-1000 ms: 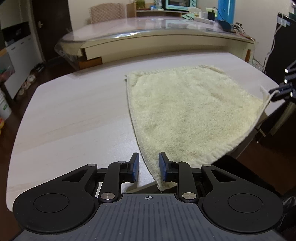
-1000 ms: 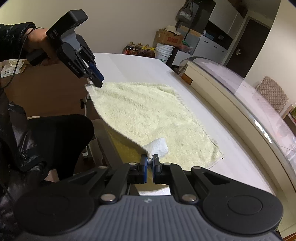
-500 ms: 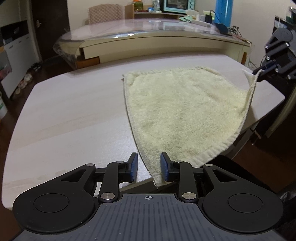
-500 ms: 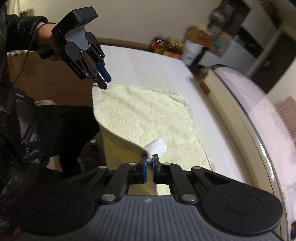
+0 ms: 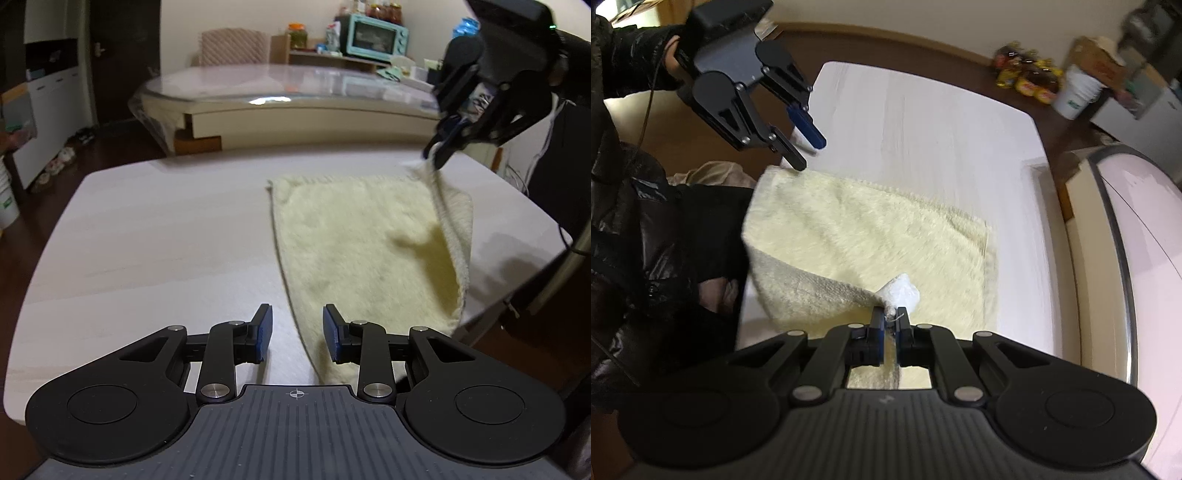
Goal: Fold towel
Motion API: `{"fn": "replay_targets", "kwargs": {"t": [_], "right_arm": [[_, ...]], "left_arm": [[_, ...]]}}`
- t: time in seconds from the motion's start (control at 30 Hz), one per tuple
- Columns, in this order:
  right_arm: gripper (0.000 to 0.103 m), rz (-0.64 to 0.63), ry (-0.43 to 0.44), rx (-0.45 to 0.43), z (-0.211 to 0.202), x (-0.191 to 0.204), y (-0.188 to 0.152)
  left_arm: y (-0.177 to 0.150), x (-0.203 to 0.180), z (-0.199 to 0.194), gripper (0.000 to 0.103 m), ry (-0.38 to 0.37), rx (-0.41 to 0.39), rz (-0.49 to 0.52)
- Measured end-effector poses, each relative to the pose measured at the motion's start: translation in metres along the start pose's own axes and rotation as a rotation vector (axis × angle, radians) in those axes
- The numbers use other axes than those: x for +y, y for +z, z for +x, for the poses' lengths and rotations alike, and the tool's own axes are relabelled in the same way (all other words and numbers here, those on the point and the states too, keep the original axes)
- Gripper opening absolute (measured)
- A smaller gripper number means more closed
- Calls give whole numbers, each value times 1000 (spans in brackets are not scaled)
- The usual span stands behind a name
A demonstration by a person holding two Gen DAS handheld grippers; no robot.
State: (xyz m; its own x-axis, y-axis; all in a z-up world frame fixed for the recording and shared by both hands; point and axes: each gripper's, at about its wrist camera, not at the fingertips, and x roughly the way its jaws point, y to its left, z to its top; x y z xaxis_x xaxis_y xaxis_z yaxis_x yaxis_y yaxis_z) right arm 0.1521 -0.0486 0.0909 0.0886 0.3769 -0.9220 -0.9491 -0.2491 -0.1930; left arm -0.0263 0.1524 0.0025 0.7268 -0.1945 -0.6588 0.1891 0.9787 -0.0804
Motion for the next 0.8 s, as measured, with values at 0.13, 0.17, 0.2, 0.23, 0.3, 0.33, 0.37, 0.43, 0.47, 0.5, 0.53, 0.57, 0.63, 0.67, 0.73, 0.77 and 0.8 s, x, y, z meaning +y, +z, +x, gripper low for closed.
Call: {"fn": "replay_targets", "kwargs": {"t": [0.13,0.17,0.2,0.23,0.3,0.33,0.37,0.43,0.47,0.5,0.53,0.57,0.63,0.67,0.73,0.77,0.8], "right_arm": [[6,-30,36,13,16,-22,16],[6,-29,44,12,19,-29,19],[6,-27,52,10,23,-37,22],[6,-23,58,8,25,-42,25],[6,-9,61,2,31,-57,28],[6,-6,59,0,33,-62,30],[6,9,63,-8,37,-70,30],[6,26,74,-21,38,-78,32],[6,34,84,-25,41,-83,33],[6,36,89,-24,44,-87,34],[6,37,92,-23,45,-90,35],[6,38,98,-22,48,-93,35],[6,41,107,-20,52,-100,38],[6,43,110,-19,54,-103,39],[6,50,116,-23,57,-108,40],[6,55,121,-23,60,-112,41],[6,60,126,-21,64,-115,41]], "left_arm": [[4,7,5,33,-9,-10,-16],[3,9,5,33,-12,-12,-17],[3,10,5,33,-16,-15,-15],[4,12,7,33,-22,-17,-12],[5,15,9,33,-18,-19,-11],[6,18,10,33,-17,-18,-14],[6,20,11,33,-16,-18,-18],[6,24,13,33,-11,-22,-25],[6,25,13,34,-10,-23,-29],[6,27,14,34,-12,-22,-33],[6,27,14,34,-12,-23,-36],[6,28,15,34,-10,-26,-37],[6,29,16,34,-12,-26,-43],[5,30,16,34,-13,-28,-45],[4,31,16,34,-13,-30,-52],[4,31,15,34,-13,-31,-55],[4,32,15,34,-12,-33,-58]]}}
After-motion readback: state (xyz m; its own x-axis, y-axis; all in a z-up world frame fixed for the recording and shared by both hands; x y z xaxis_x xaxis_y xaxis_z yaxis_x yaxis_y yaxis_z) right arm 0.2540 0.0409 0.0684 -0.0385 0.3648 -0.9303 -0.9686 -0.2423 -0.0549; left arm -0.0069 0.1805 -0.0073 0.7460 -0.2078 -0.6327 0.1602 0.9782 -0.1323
